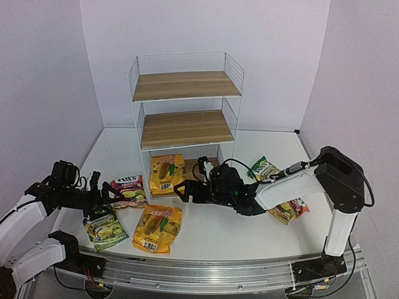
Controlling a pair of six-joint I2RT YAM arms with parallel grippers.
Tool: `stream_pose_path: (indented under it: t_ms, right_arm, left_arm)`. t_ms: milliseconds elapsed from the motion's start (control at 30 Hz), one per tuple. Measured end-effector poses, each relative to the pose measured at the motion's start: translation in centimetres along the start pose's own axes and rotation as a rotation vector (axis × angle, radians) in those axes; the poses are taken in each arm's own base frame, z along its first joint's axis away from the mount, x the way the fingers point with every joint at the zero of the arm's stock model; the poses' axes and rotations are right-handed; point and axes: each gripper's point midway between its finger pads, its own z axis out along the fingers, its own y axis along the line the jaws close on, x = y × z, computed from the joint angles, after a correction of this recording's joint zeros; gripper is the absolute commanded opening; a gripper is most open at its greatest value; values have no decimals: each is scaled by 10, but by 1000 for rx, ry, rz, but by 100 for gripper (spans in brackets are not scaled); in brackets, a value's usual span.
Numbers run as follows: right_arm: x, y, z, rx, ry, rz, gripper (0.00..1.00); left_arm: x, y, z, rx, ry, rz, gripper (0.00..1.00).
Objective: Place and organize the candy bags onto the shelf
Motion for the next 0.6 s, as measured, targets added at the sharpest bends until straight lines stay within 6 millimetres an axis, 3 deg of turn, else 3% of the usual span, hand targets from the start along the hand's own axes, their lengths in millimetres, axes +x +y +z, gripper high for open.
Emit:
stream_pose_path:
  t_ms: [233, 300, 400, 600]
  right_arm:
    - [52, 27, -34, 2, 123, -20, 96]
    - [63, 28, -47, 12, 145, -13, 96]
    - [69, 26, -62, 32, 163, 8, 96]
    - [66, 17, -93, 71, 165, 41, 96]
  left_arm:
    - [59, -8, 35, 9, 211, 73, 96]
    - [67, -9, 40, -8, 233, 94, 94]
    - [68, -12, 45, 14, 221, 107, 89]
    - [80, 5, 59, -9, 255, 83, 85]
